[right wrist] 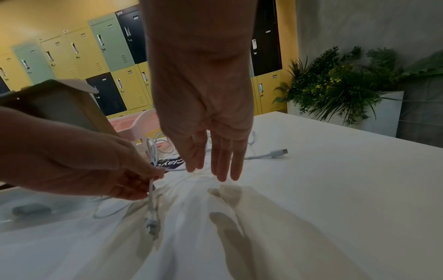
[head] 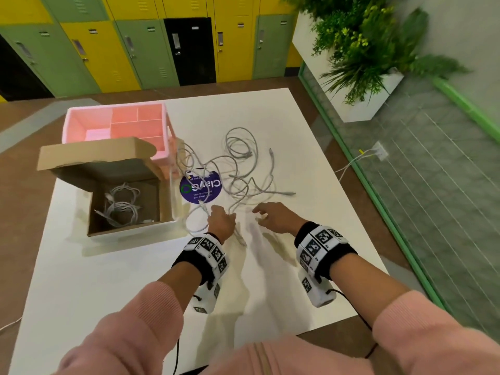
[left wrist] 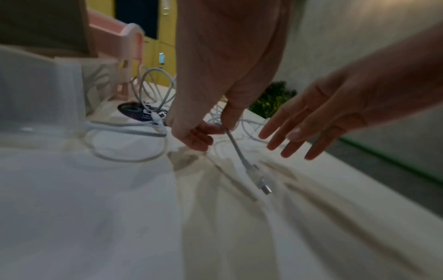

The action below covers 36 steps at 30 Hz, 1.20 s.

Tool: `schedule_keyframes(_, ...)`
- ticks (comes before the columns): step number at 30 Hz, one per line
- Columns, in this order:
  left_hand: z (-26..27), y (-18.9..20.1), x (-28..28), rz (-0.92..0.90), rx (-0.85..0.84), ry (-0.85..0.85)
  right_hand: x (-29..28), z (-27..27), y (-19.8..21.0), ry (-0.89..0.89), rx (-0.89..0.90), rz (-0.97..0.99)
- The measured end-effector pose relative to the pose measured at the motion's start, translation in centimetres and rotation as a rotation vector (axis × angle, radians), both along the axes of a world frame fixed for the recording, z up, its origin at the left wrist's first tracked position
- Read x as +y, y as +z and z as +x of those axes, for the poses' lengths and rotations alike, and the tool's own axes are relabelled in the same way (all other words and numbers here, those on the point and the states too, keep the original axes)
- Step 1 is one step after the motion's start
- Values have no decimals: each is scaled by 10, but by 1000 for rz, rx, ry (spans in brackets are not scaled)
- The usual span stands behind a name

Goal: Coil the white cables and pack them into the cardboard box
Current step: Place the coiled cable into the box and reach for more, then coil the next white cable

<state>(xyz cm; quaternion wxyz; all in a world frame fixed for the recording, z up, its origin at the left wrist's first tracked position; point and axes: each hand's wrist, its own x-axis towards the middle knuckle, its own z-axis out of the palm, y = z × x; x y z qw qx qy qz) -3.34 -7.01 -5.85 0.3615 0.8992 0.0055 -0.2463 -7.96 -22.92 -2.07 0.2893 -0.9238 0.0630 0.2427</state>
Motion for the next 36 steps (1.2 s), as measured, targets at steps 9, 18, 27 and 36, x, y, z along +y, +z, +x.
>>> schedule_keyframes(9, 5, 69, 1, -241, -232, -141, -5, 19, 22, -74, -306, 109)
schedule_keyframes(18, 15, 157, 13, -233, -712, -97, -1, 47, 61, -110, -629, 90)
schedule_keyframes(27, 11, 182, 30, -241, -833, -13, -17, 62, 96, -301, -815, 218)
schedule_keyframes(36, 18, 201, 34, -300, -890, 109, -48, 64, 86, -464, -595, 343)
